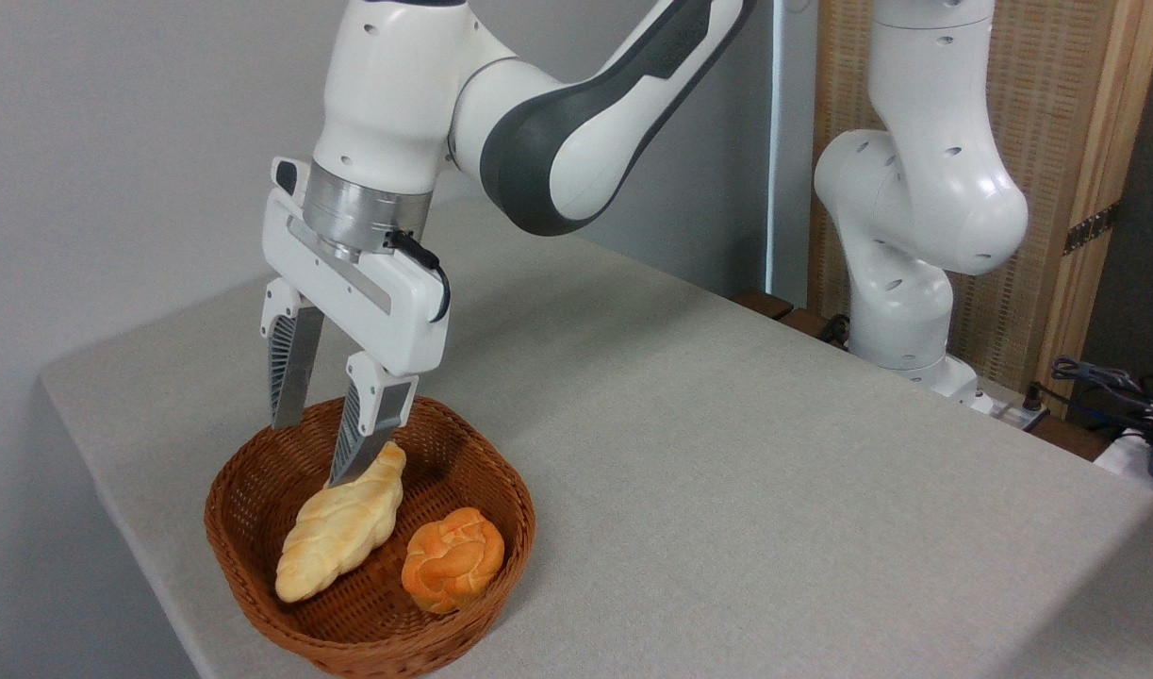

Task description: Put bread into the basket

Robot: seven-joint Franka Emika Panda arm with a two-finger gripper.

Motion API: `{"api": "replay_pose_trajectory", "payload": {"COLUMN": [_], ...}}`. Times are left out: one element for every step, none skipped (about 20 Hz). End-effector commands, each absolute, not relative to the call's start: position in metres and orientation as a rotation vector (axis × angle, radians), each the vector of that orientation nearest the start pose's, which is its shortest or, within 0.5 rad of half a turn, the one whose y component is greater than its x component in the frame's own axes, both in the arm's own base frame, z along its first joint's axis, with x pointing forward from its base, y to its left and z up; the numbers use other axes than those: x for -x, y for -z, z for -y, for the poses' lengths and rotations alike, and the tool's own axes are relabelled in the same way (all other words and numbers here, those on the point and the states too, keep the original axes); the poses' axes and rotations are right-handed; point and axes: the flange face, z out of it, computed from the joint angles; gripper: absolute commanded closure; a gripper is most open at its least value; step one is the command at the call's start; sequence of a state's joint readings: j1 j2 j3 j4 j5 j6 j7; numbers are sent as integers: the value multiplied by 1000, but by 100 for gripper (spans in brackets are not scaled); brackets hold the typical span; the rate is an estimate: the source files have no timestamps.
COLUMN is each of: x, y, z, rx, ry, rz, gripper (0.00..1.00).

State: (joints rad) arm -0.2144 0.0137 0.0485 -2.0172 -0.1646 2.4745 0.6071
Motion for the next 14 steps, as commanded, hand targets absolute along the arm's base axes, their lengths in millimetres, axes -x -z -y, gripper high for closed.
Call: {"api": "replay_pose_trajectory", "payload": {"x": [-575,-569,-562,-554,-549,-546,-543,-539,-535,-531,-525,-523,-520,-519], "y": [-518,-524,-534,-545,-553,-567,-578,-587,-592,-594,-598,-597,-596,-594], "z": [100,101,102,103,102,103,103,103,103,103,102,101,100,97], "rx": [2952,2967,2973,2980,2986,2976,2973,2976,2970,2967,2967,2975,2985,2993], "ry": [758,732,720,699,657,611,539,467,402,350,325,299,262,244], "rz": [-952,-955,-966,-981,-998,-1027,-1053,-1074,-1093,-1104,-1109,-1106,-1106,-1103], "gripper": [0,0,0,0,0,0,0,0,0,0,0,0,0,0]}}
